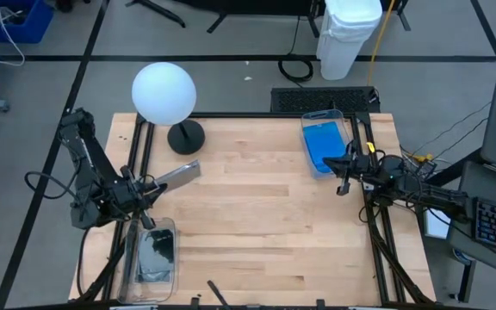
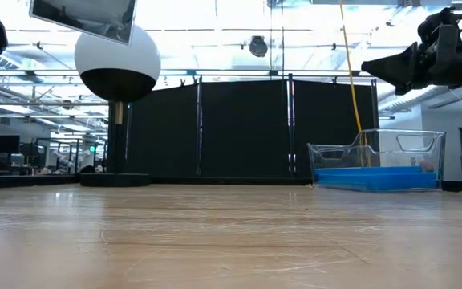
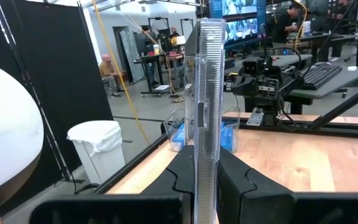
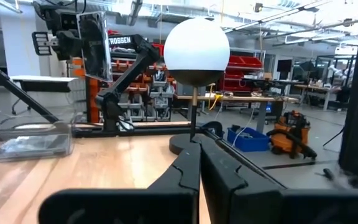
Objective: Pick & place jewel cases by type
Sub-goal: Put the bottom black CD case into the bottom transparent bin
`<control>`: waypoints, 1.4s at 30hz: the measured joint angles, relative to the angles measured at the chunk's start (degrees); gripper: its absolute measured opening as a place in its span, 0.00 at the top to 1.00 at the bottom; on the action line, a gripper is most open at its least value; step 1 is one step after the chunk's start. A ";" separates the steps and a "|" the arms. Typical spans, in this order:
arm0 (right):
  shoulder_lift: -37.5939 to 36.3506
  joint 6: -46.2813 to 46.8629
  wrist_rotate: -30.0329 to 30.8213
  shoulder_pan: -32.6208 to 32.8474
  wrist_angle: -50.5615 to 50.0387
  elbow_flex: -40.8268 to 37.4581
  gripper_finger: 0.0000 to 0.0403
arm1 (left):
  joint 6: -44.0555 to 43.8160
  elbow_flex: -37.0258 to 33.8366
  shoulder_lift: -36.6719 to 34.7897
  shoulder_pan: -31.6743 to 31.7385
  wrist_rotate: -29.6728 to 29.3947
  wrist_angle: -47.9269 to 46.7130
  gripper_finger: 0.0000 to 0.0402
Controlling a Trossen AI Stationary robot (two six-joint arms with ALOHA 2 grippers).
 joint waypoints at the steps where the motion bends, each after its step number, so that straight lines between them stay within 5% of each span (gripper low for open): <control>1: 0.01 0.63 0.00 0.00 -0.01 0.00 1.00 | 0.04 0.00 0.00 0.00 0.00 0.00 0.93; 11: 0.01 0.64 0.00 0.00 -0.94 0.00 0.99 | -6.02 0.00 0.00 1.10 1.51 -5.37 0.93; 22: 0.02 0.79 0.00 0.00 -0.90 0.00 0.99 | -7.17 0.00 0.00 9.60 5.76 -5.27 0.93; 35: 0.01 0.79 0.00 0.00 -0.87 0.00 0.99 | -5.97 0.00 1.70 26.13 23.40 -4.42 0.93; 42: 0.03 0.82 0.00 0.00 -0.87 0.00 0.99 | 4.33 0.00 8.77 32.84 35.54 6.67 0.93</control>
